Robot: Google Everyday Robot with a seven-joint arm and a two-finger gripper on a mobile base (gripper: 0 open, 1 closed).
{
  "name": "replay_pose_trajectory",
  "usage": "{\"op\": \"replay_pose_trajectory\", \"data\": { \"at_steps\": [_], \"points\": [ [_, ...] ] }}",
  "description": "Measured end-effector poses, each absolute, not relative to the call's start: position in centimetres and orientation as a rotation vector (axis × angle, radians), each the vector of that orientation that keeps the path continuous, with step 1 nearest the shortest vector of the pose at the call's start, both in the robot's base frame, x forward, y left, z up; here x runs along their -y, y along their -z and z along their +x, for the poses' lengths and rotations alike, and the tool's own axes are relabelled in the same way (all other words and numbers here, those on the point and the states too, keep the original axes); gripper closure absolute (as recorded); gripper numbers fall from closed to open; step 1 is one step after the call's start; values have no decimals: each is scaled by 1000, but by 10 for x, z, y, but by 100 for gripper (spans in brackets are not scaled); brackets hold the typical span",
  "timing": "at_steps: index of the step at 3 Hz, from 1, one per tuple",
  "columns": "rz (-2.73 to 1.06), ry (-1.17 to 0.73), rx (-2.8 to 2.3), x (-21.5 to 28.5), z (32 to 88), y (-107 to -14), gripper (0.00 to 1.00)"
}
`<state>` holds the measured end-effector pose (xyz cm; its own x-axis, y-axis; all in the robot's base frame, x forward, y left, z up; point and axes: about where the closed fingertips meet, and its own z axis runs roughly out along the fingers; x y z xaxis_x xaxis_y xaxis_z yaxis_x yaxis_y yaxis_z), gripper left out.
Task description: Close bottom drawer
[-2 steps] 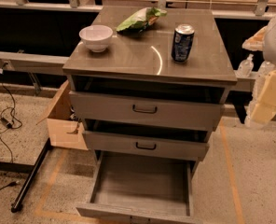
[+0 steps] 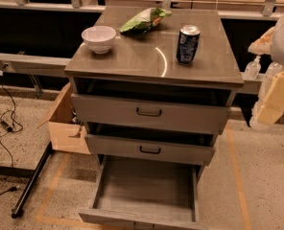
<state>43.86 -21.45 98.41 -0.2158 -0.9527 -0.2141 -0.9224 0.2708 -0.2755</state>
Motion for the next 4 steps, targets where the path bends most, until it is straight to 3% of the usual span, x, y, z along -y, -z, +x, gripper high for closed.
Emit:
{"op": "replay_pose_trajectory", "data": {
  "at_steps": [1, 3, 4],
  "points": [
    [-1713, 167, -2172, 212, 449, -975, 33],
    [-1738, 158, -2110, 186, 496, -880, 81],
    [-1762, 136, -2178, 185, 500, -824, 100]
  ]
}}
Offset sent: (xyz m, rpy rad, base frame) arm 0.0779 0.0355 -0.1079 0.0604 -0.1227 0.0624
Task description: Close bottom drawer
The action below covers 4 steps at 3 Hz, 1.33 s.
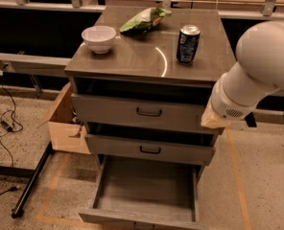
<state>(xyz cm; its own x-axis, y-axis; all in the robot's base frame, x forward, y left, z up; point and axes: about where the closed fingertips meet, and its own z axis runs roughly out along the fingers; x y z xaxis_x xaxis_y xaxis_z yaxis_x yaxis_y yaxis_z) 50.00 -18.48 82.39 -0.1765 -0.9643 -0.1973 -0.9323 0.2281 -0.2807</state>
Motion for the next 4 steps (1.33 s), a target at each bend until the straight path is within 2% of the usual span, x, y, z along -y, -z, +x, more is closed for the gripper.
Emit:
{"op": "replay_pose_trajectory", "data": {
  "at_steps": [1, 4],
  "points": [
    [-1763, 149, -2214, 184, 489, -780, 100],
    [-1756, 151, -2210, 187, 482, -756, 100]
  ]
}}
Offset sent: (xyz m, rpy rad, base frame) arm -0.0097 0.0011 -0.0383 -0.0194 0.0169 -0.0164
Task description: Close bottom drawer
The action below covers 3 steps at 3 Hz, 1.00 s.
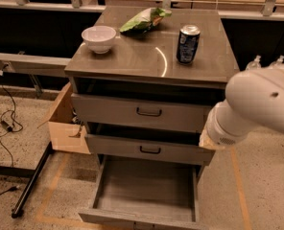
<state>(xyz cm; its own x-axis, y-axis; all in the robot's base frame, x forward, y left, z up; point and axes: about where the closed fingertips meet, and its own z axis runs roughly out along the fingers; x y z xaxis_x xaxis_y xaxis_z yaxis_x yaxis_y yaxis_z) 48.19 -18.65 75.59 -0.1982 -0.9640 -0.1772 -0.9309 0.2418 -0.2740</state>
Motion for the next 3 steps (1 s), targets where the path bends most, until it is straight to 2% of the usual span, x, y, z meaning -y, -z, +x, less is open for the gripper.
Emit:
{"op": "replay_pose_trajectory", "data": {
  "at_steps": [2, 3],
  "points": [
    [-1803, 132, -2196, 200, 441, -600, 100],
    [-1823, 46, -2083, 170, 455, -519, 100]
  ]
}}
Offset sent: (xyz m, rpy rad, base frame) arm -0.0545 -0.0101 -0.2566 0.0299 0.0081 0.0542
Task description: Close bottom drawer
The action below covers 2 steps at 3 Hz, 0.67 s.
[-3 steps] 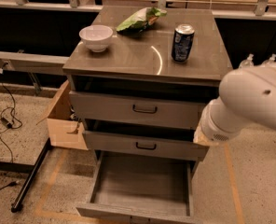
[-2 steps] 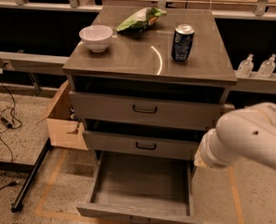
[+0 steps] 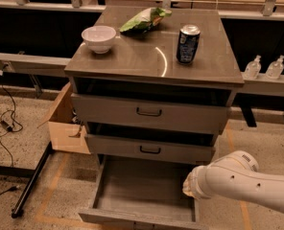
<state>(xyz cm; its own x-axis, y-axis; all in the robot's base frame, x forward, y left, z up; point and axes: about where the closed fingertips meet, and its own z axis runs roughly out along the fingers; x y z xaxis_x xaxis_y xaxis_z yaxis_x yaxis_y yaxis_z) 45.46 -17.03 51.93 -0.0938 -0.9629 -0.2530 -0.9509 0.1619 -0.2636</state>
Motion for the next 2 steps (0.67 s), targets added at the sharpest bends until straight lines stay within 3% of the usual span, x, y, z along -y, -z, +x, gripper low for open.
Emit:
{"op": "replay_pose_trajectory", "data": {
  "at_steps": [2],
  "points": [
    [-1781, 35, -2135, 177, 455, -499, 100]
  ]
}}
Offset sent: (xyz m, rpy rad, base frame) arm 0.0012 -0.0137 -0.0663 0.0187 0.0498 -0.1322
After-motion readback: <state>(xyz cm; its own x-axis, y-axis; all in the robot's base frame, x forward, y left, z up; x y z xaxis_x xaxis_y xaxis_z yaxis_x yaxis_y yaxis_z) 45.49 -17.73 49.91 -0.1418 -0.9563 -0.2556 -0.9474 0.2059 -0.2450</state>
